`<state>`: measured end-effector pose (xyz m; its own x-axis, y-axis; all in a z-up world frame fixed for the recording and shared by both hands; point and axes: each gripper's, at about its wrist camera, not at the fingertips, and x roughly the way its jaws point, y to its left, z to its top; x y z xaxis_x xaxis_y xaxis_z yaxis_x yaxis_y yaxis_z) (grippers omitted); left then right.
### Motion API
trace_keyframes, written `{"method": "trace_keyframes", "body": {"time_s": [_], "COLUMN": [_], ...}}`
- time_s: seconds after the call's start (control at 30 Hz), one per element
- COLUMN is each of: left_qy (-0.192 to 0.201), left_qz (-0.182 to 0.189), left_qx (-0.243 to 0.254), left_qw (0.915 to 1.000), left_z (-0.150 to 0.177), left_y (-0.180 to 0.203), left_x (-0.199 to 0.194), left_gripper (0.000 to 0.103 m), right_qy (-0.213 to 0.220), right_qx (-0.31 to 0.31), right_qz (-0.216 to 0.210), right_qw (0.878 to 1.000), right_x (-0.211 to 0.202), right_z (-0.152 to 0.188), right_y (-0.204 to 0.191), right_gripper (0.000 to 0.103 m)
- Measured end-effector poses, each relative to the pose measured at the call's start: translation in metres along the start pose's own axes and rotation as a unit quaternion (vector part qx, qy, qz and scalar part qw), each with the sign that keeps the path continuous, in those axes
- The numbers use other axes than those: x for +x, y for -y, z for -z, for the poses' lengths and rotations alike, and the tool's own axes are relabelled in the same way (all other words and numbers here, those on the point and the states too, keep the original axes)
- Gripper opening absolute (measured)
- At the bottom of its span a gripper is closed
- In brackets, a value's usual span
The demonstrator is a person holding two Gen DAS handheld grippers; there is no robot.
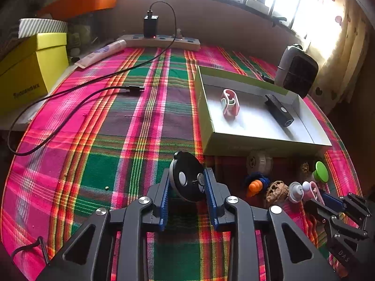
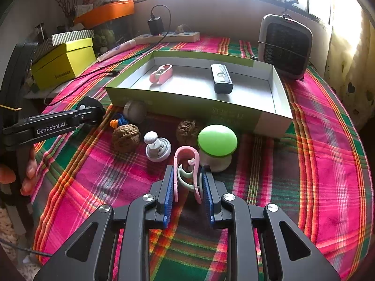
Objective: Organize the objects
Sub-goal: 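Lift and carry the black disc with the left gripper while the right carries the pink clip to the box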
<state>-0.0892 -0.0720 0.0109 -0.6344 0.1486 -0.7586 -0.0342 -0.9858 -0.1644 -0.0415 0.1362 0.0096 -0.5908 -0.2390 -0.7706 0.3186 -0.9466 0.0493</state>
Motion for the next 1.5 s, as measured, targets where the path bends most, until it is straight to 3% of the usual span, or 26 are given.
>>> {"method": "trace_keyframes", "body": {"time_s": [0.83, 1.5], "left_qy": [0.031, 0.04], "left_qz": [0.008, 0.045], "left_qx": [0.011, 0.05], "left_qw": [0.9994, 0.997], "left_z": [-0.006, -0.039], "left_y": [0.011, 0.049], "left_x": [-0.031, -0.025], "left_gripper": [0.025, 0.025], "right_qy": [0.026, 0.052], "right_qx": [0.001, 0.007], "right_qz": [-0.02, -0.013], "right_qw": [0.999, 0.999], "right_x": [-0.02, -0.028], "right_z": [-0.006, -0.045], "right_y": [0.001, 0.029], "right_gripper": [0.024, 0.024]}}
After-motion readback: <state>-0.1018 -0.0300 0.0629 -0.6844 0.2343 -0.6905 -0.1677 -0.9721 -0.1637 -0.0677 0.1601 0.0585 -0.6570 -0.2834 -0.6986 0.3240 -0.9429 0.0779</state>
